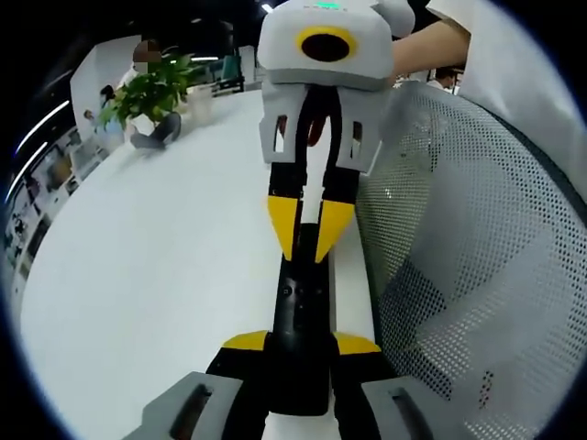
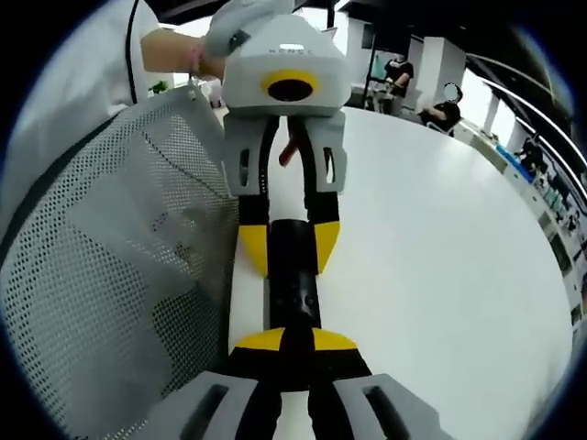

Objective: Press the specified remote control buttons in sequence, fully releasing each button before pressing the next.

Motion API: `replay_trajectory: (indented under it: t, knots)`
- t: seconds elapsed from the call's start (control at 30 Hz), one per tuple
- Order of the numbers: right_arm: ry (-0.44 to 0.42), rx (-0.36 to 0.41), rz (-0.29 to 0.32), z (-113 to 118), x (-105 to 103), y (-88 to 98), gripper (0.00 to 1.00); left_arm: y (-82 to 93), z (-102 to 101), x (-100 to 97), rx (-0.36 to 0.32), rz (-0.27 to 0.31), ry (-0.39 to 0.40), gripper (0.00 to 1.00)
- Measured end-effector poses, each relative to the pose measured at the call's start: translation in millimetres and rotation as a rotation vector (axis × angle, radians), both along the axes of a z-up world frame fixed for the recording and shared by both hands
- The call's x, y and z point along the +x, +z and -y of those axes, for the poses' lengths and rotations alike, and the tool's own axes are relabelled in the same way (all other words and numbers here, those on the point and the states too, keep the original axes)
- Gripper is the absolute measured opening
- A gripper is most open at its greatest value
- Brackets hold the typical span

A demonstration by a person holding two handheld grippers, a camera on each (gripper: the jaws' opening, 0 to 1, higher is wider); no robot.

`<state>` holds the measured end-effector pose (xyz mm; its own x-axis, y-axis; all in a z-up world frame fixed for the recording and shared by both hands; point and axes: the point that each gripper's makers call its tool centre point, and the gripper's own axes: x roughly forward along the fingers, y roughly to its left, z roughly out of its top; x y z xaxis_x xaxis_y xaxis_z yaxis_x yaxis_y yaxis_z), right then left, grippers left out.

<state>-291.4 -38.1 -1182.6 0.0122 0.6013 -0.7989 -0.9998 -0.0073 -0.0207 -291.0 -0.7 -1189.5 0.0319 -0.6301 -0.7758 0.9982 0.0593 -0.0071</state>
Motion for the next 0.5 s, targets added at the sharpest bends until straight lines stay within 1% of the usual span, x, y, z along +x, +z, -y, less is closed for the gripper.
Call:
replay_trajectory:
  t: [0.07,0.13,0.2,0.23,0.27,0.3,0.33,0.37,0.4,0.47,0.5]
  knots:
    - [0.064,-0.034,0.027,-0.7,-1.2,-1.1,0.06,0.0,0.1,0.0,0.0,0.0,0.0,0.24]
    - [0.105,-0.084,0.052,-1.7,-1.8,-1.5,0.06,0.1,0.1,0.0,-0.001,0.0,0.0,0.24]
    - [0.108,-0.124,0.05,-2.7,-2.0,-1.4,0.06,0.0,0.0,-0.1,-0.001,0.0,0.0,0.24]
    - [0.069,-0.159,0.025,-2.3,-2.4,-1.2,0.06,-0.1,0.1,0.0,-0.001,0.0,0.0,0.24]
    - [0.05,-0.175,0.015,-2.7,-2.0,-1.4,0.06,0.0,0.1,0.0,0.0,0.0,0.0,0.24]
    - [-0.002,-0.193,-0.011,-3.4,-1.4,-1.3,0.06,-0.1,0.1,0.0,0.002,-0.001,0.001,0.24]
    - [-0.033,-0.199,-0.025,-3.5,-0.9,-1.3,0.05,-0.1,0.0,-0.1,0.002,-0.001,0.001,0.24]
    - [-0.041,-0.199,-0.026,-3.8,0.0,-1.7,0.05,0.0,-0.1,-0.1,0.003,-0.001,0.001,0.24]
    - [-0.123,-0.179,-0.061,-5.1,1.3,-1.9,0.05,0.0,-0.1,-0.1,0.004,-0.001,0.002,0.24]
    - [-0.169,-0.143,-0.071,-5.5,2.8,-1.9,0.05,-0.1,-0.1,0.0,0.005,0.0,0.002,0.24]
    - [-0.219,-0.108,-0.086,-5.5,3.7,-1.5,0.05,-0.1,-0.2,0.0,0.005,0.0,0.002,0.24]
